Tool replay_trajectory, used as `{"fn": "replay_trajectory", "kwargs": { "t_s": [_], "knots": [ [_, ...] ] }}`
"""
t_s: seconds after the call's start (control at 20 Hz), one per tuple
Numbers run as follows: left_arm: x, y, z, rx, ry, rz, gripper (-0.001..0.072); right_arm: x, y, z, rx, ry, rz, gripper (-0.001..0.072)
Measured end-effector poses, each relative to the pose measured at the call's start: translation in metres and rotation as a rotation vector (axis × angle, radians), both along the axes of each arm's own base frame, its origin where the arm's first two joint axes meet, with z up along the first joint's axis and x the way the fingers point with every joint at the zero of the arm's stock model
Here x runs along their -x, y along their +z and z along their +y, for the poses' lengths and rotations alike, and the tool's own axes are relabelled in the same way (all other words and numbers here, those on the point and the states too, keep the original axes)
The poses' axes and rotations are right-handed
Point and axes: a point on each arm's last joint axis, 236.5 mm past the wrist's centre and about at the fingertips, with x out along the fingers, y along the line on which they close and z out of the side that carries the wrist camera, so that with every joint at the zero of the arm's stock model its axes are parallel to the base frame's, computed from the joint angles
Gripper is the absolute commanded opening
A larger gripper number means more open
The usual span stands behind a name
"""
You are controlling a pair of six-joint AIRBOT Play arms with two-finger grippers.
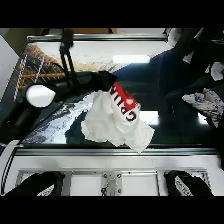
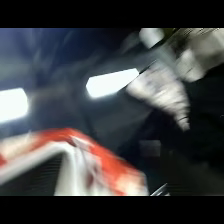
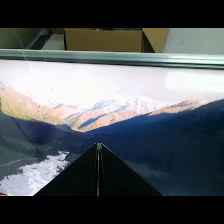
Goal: Fold the clothes and pants, and hang the long-sleeved shirts on hangers.
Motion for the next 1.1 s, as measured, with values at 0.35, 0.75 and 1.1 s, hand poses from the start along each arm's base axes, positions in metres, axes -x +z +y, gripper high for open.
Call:
{"fn": "replay_trajectory", "kwargs": {
  "t_s": [0.35, 0.75, 1.1],
  "knots": [
    [-0.004, -0.13, 0.103, -0.131, 0.109, 0.379, 0.0677, -0.002, -0.042, 0.009, -0.01, 0.048, 0.164, 0.0025],
    [0.089, -0.247, 0.157, -0.148, 0.182, 0.743, 0.0677, 0.01, -0.065, 0.017, 0.003, 0.097, 0.27, 0.0024],
    [0.109, -0.28, 0.108, -0.175, 0.055, 0.824, 0.0015, 0.02, -0.095, 0.031, -0.014, 0.137, 0.372, 0.0024]
  ]
}}
